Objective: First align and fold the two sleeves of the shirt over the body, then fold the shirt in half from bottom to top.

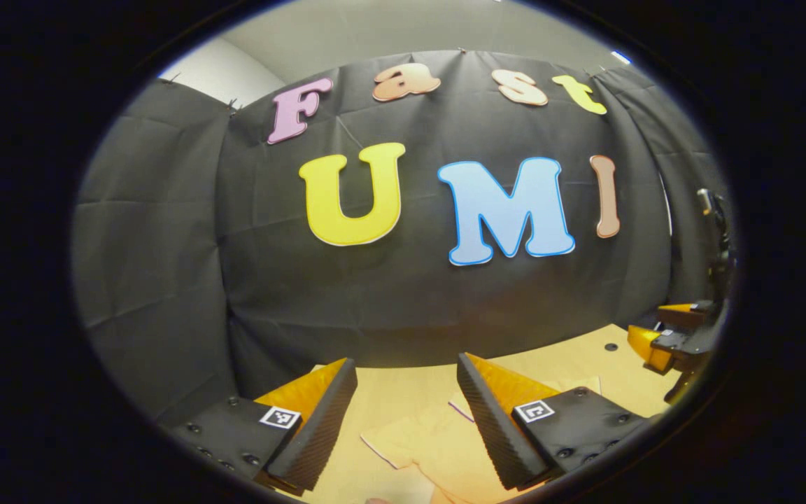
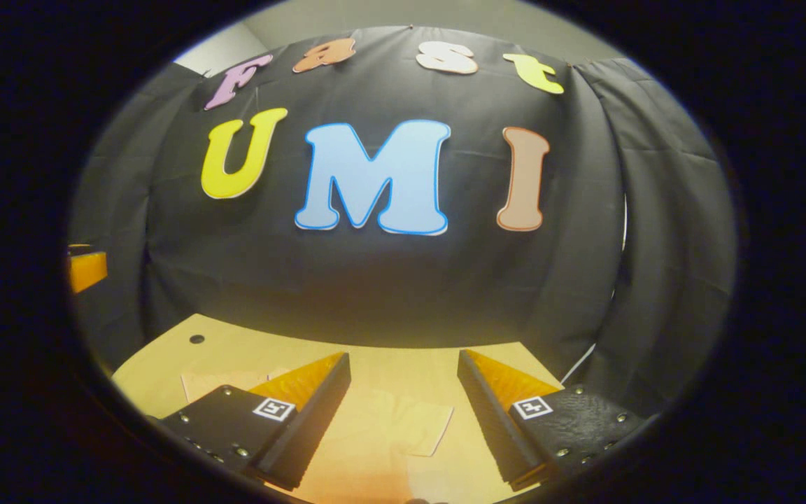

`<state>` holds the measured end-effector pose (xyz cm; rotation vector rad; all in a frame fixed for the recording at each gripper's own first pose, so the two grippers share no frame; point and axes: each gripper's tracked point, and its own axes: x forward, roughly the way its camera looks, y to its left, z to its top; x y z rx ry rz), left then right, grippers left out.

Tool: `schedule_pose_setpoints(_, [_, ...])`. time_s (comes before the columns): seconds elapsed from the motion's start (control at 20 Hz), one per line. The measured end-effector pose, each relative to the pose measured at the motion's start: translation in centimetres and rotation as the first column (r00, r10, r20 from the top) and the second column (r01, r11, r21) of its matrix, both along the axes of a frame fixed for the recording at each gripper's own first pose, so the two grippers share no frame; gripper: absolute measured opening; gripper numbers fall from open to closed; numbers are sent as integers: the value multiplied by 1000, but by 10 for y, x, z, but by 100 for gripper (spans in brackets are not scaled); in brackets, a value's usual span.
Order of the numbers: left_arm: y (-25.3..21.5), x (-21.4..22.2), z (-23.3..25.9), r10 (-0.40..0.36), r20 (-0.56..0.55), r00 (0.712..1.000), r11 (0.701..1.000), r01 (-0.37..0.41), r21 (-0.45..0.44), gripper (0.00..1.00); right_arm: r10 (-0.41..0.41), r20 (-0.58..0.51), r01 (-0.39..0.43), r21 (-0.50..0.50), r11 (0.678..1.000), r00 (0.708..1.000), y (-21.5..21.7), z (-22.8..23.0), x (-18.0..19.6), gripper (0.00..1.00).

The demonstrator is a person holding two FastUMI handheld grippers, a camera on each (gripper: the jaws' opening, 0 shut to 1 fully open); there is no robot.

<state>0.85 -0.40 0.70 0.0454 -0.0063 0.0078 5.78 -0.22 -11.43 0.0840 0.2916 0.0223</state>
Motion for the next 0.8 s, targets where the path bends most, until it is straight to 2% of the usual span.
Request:
schedule_pose_setpoints(0.05, [2,-1,0,6,-2,1000,1000,-6,0,95,-3,-21,3,2,1000,1000,-2,-11,3,97])
schedule_pose_setpoints(0.1, [4,-3,-1,11,-5,1000,1000,-11,-1,99,-5,-42,5,5,1000,999,-4,-21,7,97])
schedule_pose_setpoints(0.15, [6,-5,-2,17,-7,1000,1000,-17,-2,95,-7,-59,8,5,1000,998,-7,-31,11,97])
schedule_pose_setpoints(0.2, [9,-7,-3,25,-9,1000,1000,-25,-3,99,-7,-76,7,2,1000,997,-8,-41,15,97])
schedule_pose_setpoints(0.25, [12,-8,-4,34,-12,999,999,-34,-5,95,-5,-97,5,-3,1000,995,-8,-52,18,97])
schedule_pose_setpoints(0.4, [22,-13,-8,66,-25,998,998,-66,-8,95,7,-158,-9,-10,1000,987,-10,-86,27,98])
schedule_pose_setpoints(0.45, [26,-15,-9,78,-29,997,997,-78,-9,95,14,-180,-16,-9,1000,984,-9,-98,30,97])
schedule_pose_setpoints(0.5, [28,-17,-11,89,-33,995,996,-89,-9,100,20,-201,-21,-6,1000,979,-9,-109,33,97])
schedule_pose_setpoints(0.75, [43,-26,-14,140,-49,989,990,-141,-9,100,43,-312,-37,25,999,949,-7,-163,41,98])
schedule_pose_setpoints(0.8, [44,-27,-15,149,-53,987,989,-149,-10,96,45,-335,-36,34,999,941,-4,-173,43,98])
